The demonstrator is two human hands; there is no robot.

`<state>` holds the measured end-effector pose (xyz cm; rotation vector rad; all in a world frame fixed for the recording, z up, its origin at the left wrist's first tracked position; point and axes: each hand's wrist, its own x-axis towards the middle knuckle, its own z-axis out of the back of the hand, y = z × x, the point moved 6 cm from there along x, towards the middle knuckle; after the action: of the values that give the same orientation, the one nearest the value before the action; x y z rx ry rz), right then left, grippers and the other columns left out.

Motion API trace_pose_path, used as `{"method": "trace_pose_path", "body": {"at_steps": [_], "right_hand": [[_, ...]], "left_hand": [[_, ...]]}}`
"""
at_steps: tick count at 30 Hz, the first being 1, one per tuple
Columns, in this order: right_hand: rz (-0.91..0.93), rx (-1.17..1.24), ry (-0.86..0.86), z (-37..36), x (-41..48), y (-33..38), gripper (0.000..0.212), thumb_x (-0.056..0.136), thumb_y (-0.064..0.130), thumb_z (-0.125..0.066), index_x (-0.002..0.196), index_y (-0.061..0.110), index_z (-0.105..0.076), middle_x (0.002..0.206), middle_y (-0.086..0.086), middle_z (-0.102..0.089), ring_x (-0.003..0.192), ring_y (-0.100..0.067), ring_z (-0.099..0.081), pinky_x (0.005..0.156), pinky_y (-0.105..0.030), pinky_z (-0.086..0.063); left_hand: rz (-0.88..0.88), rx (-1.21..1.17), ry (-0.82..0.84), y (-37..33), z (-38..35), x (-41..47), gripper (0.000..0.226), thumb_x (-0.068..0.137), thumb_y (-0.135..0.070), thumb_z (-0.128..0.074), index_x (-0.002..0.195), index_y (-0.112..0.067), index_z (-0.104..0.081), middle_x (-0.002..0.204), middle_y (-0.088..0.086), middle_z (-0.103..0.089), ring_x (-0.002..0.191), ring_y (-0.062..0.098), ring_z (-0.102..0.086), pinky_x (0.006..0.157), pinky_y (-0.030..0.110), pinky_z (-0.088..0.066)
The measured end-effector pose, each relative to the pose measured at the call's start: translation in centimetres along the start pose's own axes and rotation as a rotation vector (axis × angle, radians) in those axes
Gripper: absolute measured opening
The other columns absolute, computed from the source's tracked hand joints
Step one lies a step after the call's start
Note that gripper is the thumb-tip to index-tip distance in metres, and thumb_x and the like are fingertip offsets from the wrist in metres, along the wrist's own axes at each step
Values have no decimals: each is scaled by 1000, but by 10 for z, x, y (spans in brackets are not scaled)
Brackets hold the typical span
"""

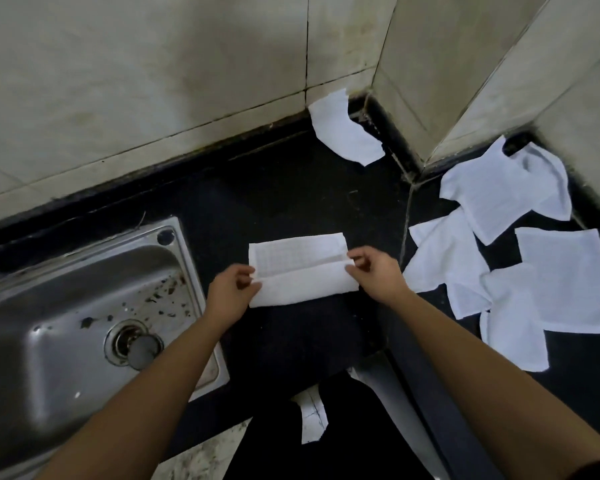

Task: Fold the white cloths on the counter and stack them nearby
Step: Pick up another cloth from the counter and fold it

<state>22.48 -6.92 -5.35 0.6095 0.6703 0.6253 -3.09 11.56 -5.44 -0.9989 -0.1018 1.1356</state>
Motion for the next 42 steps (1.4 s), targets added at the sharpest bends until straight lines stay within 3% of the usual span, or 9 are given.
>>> {"method": "trace_pose_path", "body": {"at_steps": [5,8,13,18,22,25,30,35,42], "right_hand": [[-110,95,-71,-9,53,-2,20,88,28,-73,107,21,-72,85,12,-64,77,0,-56,63,0,-36],[-130,107,-100,-9,67,-4,21,91,28,-69,110,22,-73,88,9,-66,83,-4,-57,75,-9,-39],[-80,98,-135,-17,75,-6,24,93,31,-66,115,24,-72,85,11,-66,82,-6,-60,76,-15,-44],[-8,-44,-146,-21,75,1,28,98,31,-60,122,20,-69,105,-5,-70,93,-19,-65,85,-33,-53],[-7,-178,-145,-21,68,10,42,101,38,-53,137,17,-54,124,-11,-57,101,-25,-61,85,-39,-53],[-95,-211,-180,-17,53,10,48,99,46,-52,135,15,-49,127,-9,-54,104,-27,-61,83,-40,-52],[-301,-269,-15,-24,43,5,53,87,52,-66,122,13,-56,115,-8,-63,105,-29,-62,79,-38,-50],[-374,-74,65,-22,49,-2,19,83,34,-74,96,21,-72,94,-1,-71,85,-20,-67,68,-34,-57],[-560,436,178,-21,48,-17,27,84,19,-80,106,6,-71,103,-10,-72,89,-19,-70,58,-27,-60]], "left_hand": [[204,-272,-130,0,-8,51,20,84,-15,-76,102,-14,-69,103,5,-69,94,18,-65,87,33,-53],[226,-305,-194,1,-10,70,16,84,-16,-75,99,-17,-70,100,2,-69,91,14,-64,82,27,-51],[247,-287,-281,13,-13,86,18,83,-21,-77,100,-17,-71,91,-5,-68,87,11,-65,84,28,-53],[262,-253,-321,18,-16,92,22,84,-22,-76,104,-15,-71,94,-3,-68,92,15,-66,85,28,-53],[164,-53,-323,5,-17,81,35,89,-27,-70,119,-11,-63,113,7,-62,103,24,-62,86,27,-46],[-182,317,-316,-24,-22,59,48,93,-33,-64,133,-9,-53,134,19,-48,119,34,-48,97,42,-44],[-557,900,162,-40,-75,50,67,101,-54,-23,157,-23,-6,165,12,9,151,31,5,119,54,-7],[-566,1070,266,-24,-92,57,75,93,-63,5,154,-21,17,163,9,20,150,28,17,118,60,4],[-528,996,210,-20,-102,57,81,93,-66,6,156,-15,10,165,12,11,152,30,8,118,61,2]]}}
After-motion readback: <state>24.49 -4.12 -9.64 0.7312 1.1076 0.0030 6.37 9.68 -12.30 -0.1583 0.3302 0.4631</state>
